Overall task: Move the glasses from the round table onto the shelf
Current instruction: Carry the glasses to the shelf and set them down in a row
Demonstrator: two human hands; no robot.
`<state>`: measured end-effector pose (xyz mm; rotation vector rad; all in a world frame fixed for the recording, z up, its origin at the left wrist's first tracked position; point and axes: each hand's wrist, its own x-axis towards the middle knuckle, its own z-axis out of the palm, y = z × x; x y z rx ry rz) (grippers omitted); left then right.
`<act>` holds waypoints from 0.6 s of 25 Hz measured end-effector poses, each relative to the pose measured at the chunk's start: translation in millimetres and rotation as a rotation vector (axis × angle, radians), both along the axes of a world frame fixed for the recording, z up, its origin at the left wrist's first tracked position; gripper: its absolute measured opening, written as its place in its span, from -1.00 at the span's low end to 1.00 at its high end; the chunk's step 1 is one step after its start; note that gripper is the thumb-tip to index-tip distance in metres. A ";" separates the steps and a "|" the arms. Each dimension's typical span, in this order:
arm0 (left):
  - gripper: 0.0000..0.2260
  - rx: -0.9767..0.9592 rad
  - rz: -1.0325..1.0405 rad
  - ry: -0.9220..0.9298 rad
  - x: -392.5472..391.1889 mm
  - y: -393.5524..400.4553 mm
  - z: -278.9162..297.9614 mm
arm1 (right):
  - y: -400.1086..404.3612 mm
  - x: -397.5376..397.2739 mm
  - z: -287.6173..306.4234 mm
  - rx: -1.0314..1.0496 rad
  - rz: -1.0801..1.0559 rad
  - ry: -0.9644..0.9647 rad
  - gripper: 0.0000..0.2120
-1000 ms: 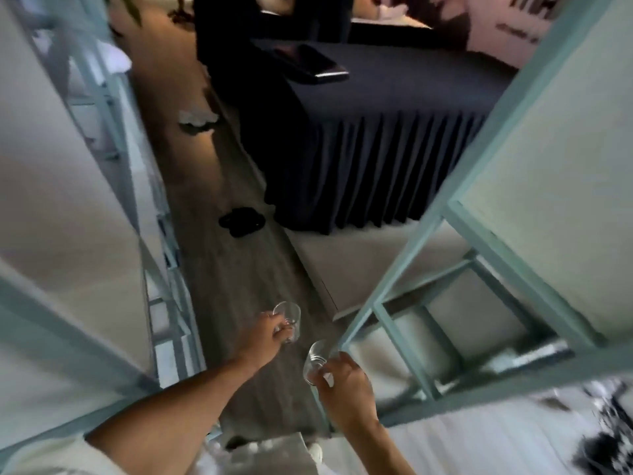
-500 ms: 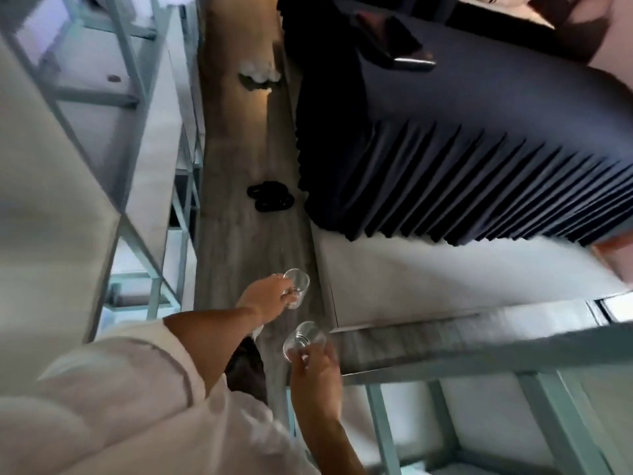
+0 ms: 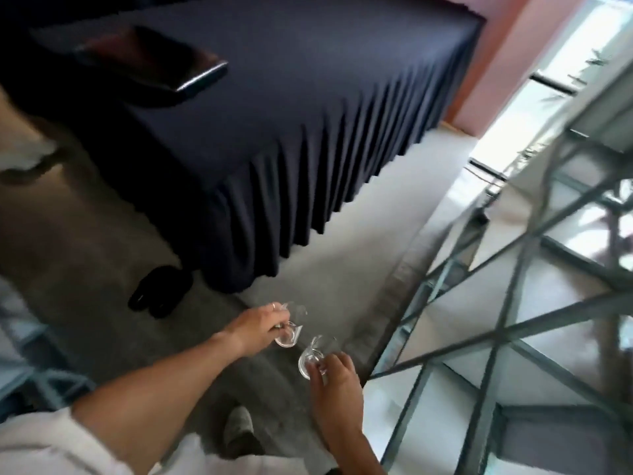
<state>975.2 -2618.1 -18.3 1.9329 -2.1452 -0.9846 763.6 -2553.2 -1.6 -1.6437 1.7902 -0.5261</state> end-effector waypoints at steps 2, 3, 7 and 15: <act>-0.86 -0.078 -0.093 -0.009 7.1 -59.7 20.1 | -35.8 11.5 16.3 -0.052 -0.117 0.019 -0.78; -0.85 -0.127 -0.140 0.004 2.5 -89.3 32.3 | -53.9 11.0 25.2 -0.073 -0.174 0.019 -0.76; -0.80 -0.298 -0.299 0.089 -37.7 -185.2 87.9 | -122.8 -10.5 76.5 -0.187 -0.351 -0.017 -0.76; -0.79 -0.673 -0.560 0.322 -137.7 -331.9 234.5 | -223.4 -89.0 247.4 -0.619 -0.597 -0.011 -0.79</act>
